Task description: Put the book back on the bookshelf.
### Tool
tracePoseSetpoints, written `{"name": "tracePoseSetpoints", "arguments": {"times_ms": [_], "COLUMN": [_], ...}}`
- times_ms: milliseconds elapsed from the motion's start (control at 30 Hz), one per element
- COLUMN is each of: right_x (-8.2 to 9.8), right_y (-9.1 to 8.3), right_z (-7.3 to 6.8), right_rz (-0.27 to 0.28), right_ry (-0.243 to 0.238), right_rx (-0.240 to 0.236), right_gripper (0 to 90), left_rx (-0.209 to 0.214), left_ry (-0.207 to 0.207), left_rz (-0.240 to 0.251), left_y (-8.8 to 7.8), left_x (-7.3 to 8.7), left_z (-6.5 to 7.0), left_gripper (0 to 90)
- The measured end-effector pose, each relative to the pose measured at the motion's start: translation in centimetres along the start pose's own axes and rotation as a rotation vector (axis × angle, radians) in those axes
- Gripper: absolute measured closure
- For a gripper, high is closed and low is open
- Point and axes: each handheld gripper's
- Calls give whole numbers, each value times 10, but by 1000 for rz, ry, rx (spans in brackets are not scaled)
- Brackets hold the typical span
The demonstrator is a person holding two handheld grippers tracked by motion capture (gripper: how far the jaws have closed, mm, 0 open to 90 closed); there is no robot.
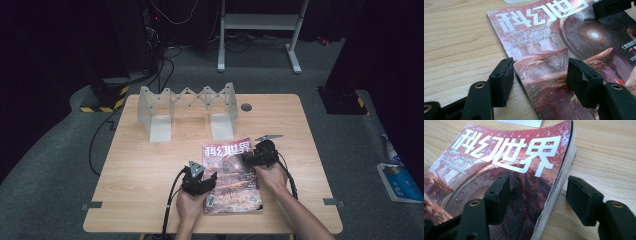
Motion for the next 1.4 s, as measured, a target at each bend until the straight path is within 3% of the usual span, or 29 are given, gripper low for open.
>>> {"name": "tracePoseSetpoints", "arguments": {"times_ms": [167,467,800,1100,1400], "right_x": [0,0,0,-1,-1], "right_y": [4,5,3,-6,-14], "right_z": [6,0,-1,-5,-7], "right_rz": [-5,-10,-22,-10,16], "right_ry": [30,-2,9,-19,-36], "right_rx": [-31,-28,-24,-13,-48], "right_gripper": [334,363,383,498,555], "left_rx": [3,7,4,1,-1], "left_ry": [-2,4,7,7,9], "left_rz": [3,6,7,7,7], "left_y": [0,1,1,1,1], "left_x": [0,0,0,0,0], "left_z": [1,1,1,1,2], "left_gripper": [385,392,394,395,396]}}
Point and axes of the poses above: each handheld gripper's, and its own axes: y roughly forward along the jaws, x roughly out of its underside, z roughly to its right, and after that the axes turned 3 degrees about x, right-handed
